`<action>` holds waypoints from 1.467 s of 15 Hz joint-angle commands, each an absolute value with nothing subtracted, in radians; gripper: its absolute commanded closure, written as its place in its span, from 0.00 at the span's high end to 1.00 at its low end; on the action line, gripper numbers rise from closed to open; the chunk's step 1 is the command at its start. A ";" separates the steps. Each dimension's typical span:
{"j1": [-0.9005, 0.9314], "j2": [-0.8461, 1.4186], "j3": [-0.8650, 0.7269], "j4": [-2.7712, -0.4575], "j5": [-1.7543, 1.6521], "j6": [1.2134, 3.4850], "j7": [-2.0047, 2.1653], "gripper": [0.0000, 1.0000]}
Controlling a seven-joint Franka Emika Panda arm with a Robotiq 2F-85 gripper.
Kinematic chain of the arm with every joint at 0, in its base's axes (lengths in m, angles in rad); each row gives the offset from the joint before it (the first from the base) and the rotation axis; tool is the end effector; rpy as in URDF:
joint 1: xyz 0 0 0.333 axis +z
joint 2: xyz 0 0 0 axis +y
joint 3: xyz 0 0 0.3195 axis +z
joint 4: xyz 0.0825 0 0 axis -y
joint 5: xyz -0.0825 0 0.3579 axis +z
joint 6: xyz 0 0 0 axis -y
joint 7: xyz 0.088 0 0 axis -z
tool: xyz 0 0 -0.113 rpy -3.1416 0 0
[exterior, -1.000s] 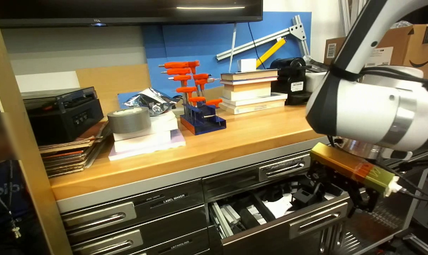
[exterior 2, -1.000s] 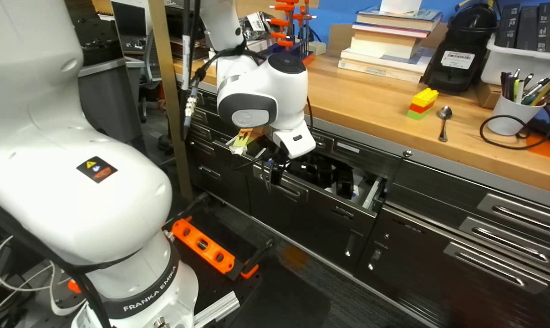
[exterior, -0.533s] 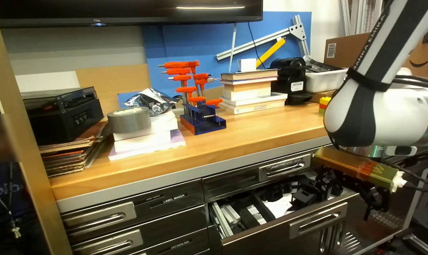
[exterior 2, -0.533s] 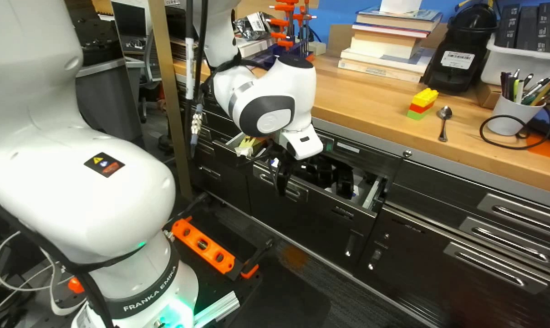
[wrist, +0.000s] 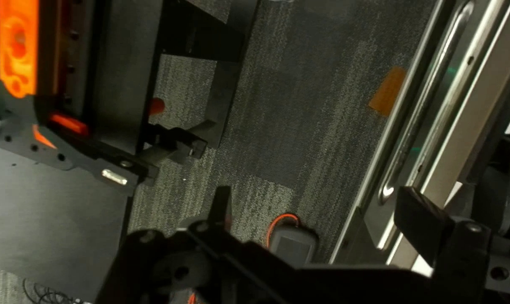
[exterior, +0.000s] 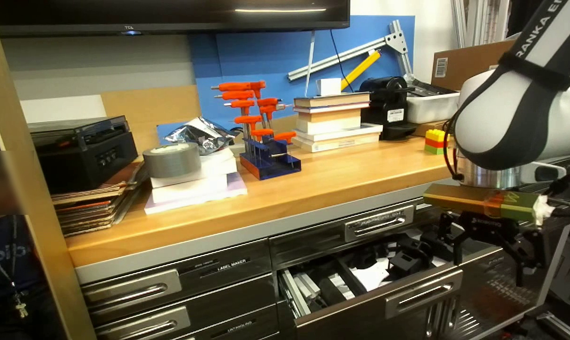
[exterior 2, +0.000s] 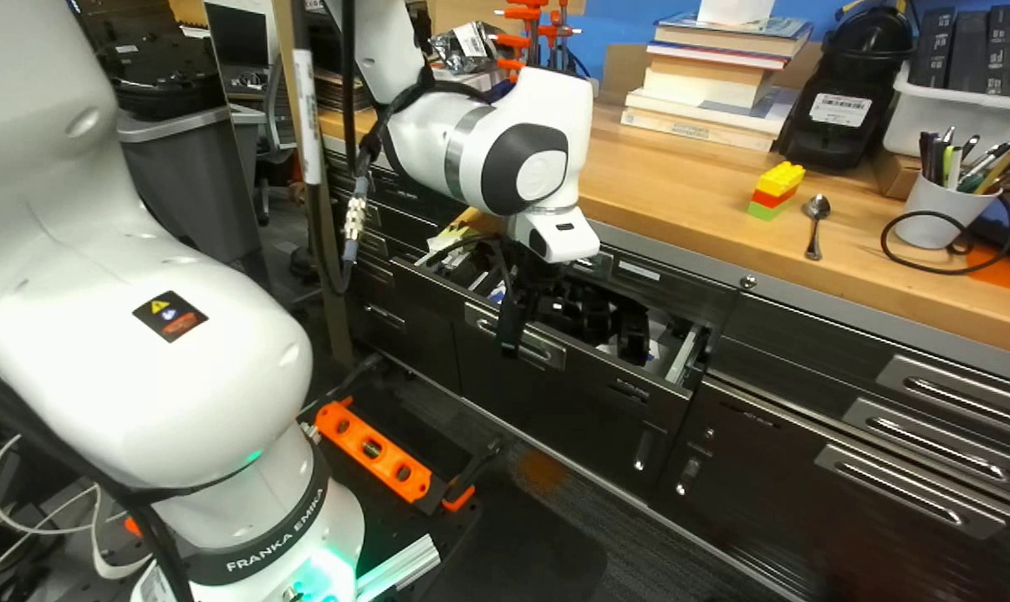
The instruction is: Put the black objects in the open drawer then close the drawer
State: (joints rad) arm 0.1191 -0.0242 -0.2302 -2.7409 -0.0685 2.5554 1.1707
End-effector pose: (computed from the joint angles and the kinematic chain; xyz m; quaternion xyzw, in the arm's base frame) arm 0.3640 -0.0393 0.2364 0.8166 -0.5714 -0.0627 0.0527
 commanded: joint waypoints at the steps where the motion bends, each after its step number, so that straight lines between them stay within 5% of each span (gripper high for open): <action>1: 0.041 -0.102 -0.136 -2.738 -0.070 2.390 1.183 1.00; 22: -0.037 0.233 -0.100 -2.471 0.040 2.057 1.038 1.00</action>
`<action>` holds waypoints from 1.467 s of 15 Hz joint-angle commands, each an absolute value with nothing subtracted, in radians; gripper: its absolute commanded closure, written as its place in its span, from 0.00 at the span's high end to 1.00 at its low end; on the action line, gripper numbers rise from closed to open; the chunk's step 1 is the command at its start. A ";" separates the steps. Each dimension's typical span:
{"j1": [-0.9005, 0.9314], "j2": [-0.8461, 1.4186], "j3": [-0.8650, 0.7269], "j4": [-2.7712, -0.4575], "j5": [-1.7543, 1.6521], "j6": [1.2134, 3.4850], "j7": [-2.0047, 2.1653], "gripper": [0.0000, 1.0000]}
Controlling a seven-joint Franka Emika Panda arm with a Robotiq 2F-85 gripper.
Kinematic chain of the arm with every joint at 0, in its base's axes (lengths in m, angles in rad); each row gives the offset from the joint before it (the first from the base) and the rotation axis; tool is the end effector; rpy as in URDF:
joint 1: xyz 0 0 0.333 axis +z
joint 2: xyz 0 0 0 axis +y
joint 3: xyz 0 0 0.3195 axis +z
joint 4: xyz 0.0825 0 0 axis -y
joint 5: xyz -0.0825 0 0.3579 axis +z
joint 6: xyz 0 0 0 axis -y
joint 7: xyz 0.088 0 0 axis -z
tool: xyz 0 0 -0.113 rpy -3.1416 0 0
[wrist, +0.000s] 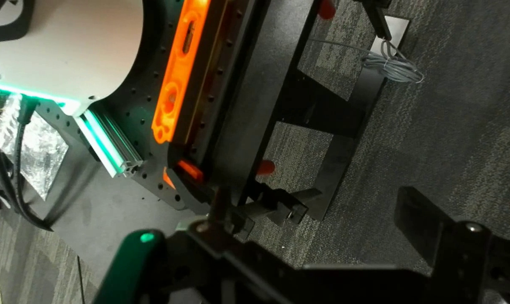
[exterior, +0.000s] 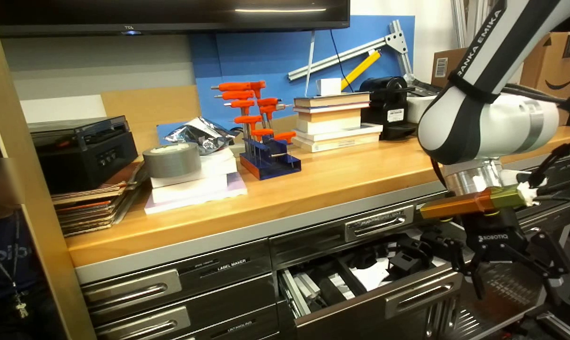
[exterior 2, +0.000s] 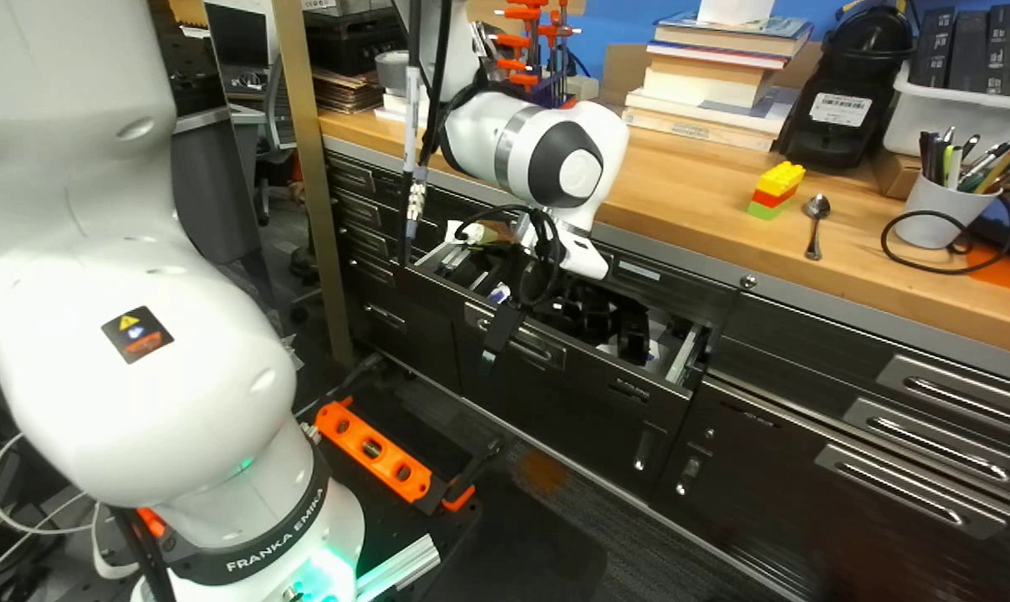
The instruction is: Put the black objects in the open drawer then close the drawer
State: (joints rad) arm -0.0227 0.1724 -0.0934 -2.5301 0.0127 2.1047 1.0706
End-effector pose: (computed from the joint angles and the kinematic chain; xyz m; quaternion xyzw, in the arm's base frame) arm 0.3695 -0.0440 0.2021 0.7888 -0.5397 -0.2596 0.1383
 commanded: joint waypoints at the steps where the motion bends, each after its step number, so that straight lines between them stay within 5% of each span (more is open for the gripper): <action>1: -0.039 0.254 -0.102 -2.457 0.045 2.051 1.035 1.00; 22: 0.011 0.539 -0.092 -2.192 0.049 1.910 1.014 1.00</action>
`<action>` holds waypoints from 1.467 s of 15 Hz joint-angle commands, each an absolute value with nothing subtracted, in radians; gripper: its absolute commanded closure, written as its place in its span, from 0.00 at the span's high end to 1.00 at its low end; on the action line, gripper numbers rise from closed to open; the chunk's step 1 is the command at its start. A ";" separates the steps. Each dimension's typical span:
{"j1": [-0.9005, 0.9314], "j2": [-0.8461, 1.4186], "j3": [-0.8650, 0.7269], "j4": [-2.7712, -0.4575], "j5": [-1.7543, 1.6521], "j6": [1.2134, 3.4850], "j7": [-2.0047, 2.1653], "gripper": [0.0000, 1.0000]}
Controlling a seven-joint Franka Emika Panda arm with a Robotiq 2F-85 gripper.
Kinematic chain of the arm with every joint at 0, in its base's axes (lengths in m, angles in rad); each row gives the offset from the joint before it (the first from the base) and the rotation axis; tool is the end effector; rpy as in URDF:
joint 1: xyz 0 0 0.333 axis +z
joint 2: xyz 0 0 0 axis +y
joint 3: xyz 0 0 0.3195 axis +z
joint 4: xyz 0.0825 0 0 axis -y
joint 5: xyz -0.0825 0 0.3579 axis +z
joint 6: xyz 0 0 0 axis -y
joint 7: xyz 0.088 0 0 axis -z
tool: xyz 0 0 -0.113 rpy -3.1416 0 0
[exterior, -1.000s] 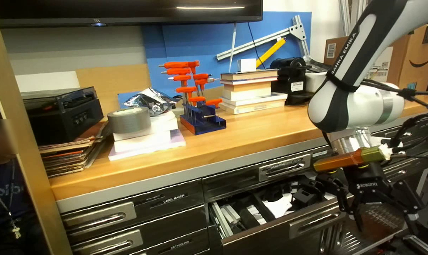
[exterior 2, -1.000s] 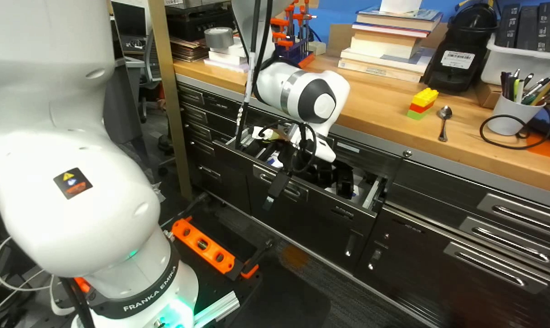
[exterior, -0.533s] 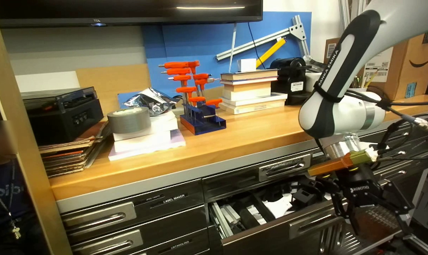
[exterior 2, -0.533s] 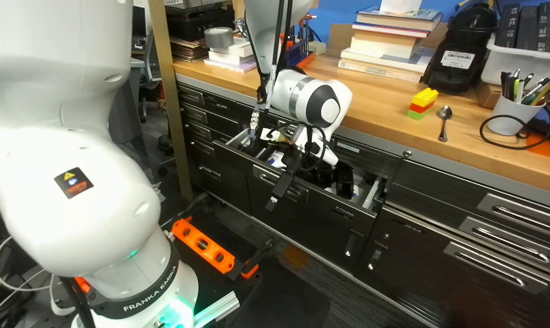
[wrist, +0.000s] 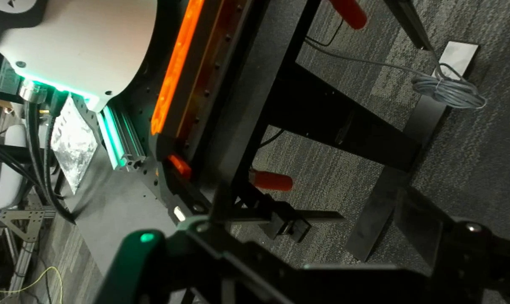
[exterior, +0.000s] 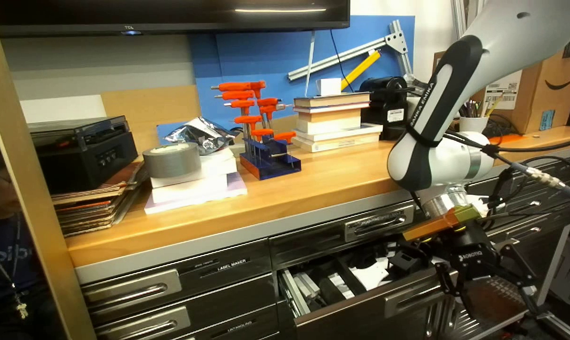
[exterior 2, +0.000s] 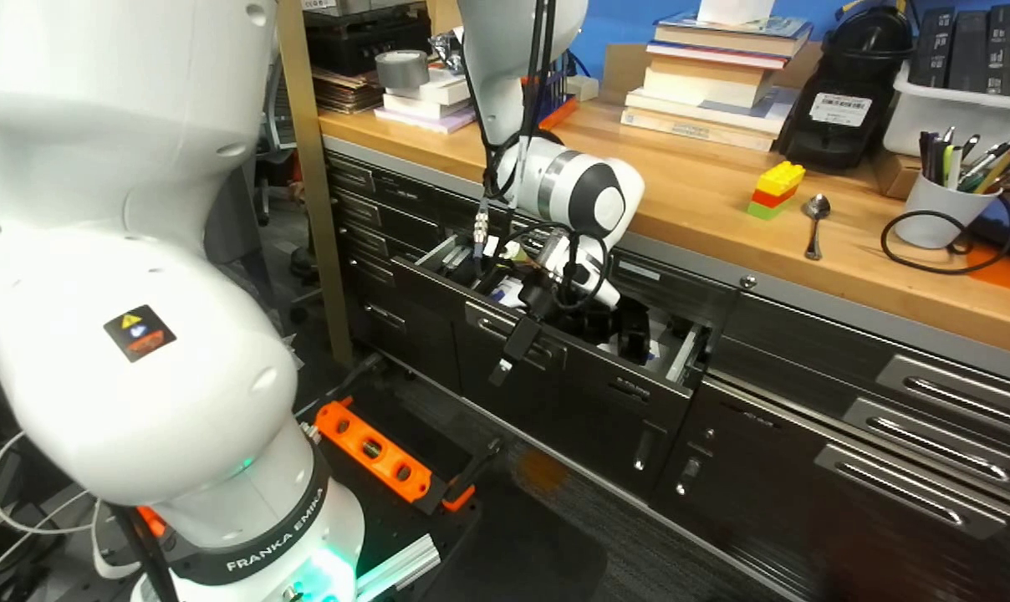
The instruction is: Put the black objects in the open drawer then close the drawer
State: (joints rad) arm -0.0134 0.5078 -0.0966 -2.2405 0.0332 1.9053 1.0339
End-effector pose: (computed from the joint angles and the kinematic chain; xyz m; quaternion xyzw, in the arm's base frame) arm 0.4128 -0.0474 0.1332 0.7593 -0.5071 -0.3597 0.1923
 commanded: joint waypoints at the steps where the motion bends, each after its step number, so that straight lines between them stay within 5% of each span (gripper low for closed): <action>1: 0.014 0.543 -0.087 -2.186 0.055 1.920 1.007 1.00; 22: 0.169 0.546 -0.015 -2.168 0.182 2.499 1.018 1.00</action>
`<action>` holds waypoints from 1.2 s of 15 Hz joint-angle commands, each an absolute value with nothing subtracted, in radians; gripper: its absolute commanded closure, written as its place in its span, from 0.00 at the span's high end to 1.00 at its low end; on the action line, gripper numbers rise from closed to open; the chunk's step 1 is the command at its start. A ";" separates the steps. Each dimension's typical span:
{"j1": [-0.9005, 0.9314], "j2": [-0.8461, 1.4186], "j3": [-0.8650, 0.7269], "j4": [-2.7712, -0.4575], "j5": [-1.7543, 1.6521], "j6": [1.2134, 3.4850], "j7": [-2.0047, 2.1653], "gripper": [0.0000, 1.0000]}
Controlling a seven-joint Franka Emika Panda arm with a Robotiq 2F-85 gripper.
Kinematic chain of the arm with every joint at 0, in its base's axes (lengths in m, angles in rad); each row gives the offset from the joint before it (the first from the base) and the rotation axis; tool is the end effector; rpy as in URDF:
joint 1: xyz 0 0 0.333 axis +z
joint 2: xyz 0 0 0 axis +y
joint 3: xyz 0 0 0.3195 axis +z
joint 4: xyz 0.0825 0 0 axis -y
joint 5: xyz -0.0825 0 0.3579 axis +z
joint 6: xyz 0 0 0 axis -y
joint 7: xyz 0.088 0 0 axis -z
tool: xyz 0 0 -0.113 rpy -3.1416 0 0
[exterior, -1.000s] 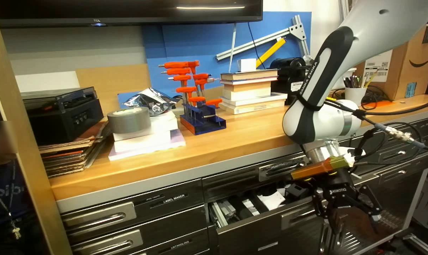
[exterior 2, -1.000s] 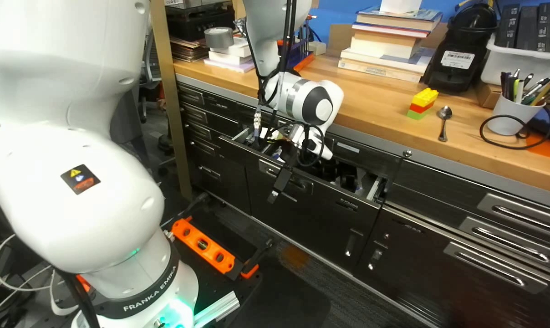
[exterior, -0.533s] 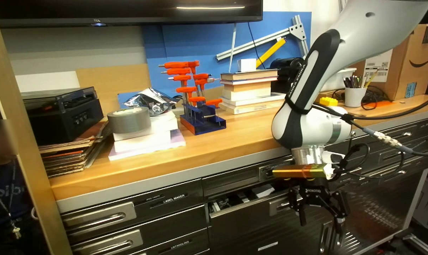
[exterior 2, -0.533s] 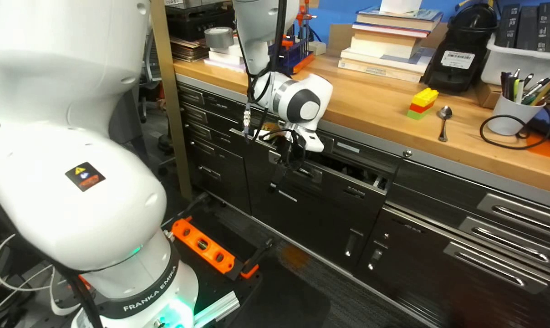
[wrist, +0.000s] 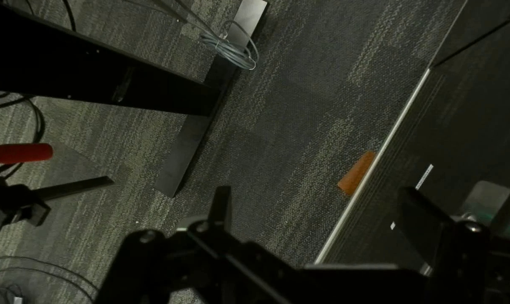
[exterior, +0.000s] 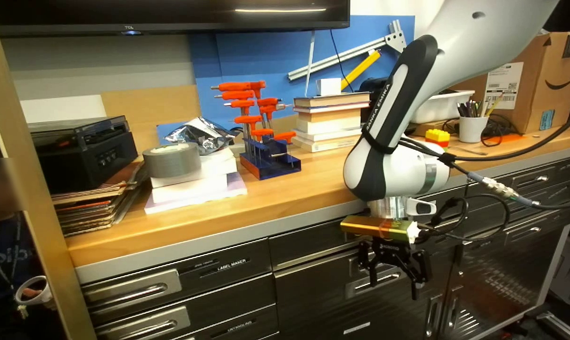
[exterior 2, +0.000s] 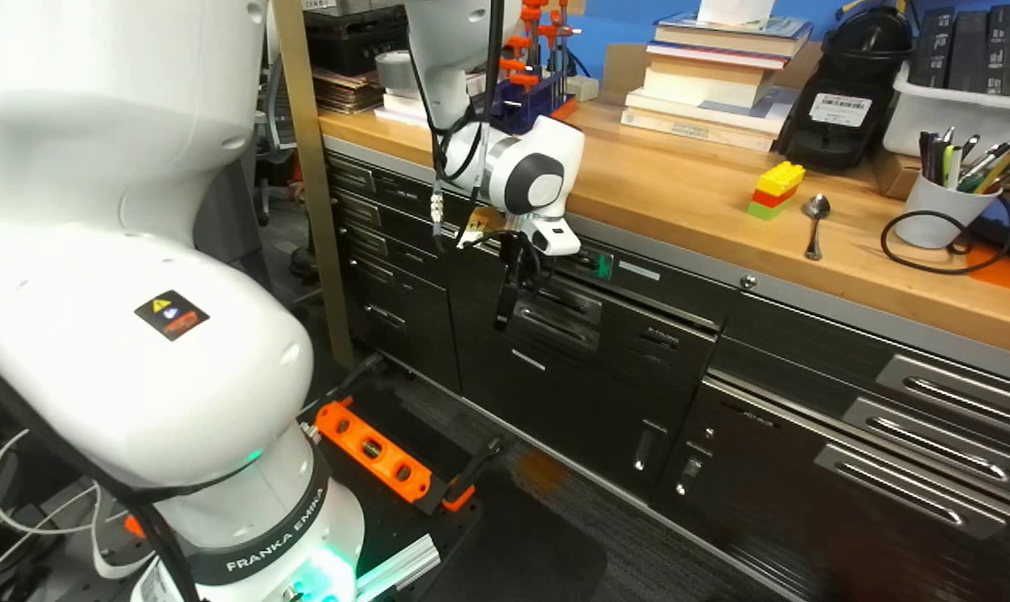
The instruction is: Put the black objects in the open drawer then close the drawer
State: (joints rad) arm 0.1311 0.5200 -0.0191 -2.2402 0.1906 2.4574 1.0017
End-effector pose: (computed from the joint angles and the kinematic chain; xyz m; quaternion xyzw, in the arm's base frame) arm 0.4874 0.0548 0.1338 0.8536 -0.4971 -0.1501 0.0422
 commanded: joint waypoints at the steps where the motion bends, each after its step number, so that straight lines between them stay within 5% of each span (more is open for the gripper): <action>1: 0.174 0.550 -0.015 -2.165 0.182 2.503 1.017 1.00; 11: 0.180 0.533 -0.013 -2.181 0.184 2.513 0.994 1.00; 18: 0.167 0.302 -0.028 -2.358 0.126 2.451 0.825 1.00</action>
